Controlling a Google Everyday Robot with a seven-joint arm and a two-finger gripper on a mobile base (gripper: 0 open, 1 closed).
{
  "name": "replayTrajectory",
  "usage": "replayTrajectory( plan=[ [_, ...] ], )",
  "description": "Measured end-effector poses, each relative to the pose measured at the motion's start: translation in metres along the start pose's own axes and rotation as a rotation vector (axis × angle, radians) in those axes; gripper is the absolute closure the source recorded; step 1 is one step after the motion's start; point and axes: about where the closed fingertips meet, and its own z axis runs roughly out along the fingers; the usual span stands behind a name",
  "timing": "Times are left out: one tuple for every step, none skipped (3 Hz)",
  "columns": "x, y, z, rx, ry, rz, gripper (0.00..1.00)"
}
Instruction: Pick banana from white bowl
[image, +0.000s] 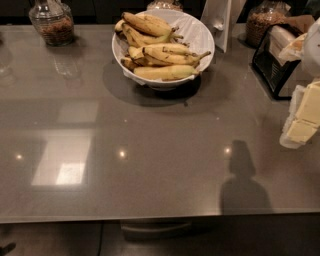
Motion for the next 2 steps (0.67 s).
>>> replayTrajectory(
  plan=[
    [0.000, 0.000, 0.000, 0.000, 0.000, 0.000, 0.00],
    [-0.013, -0.006, 0.003, 0.013, -0.069, -0.001, 0.00]
  ],
)
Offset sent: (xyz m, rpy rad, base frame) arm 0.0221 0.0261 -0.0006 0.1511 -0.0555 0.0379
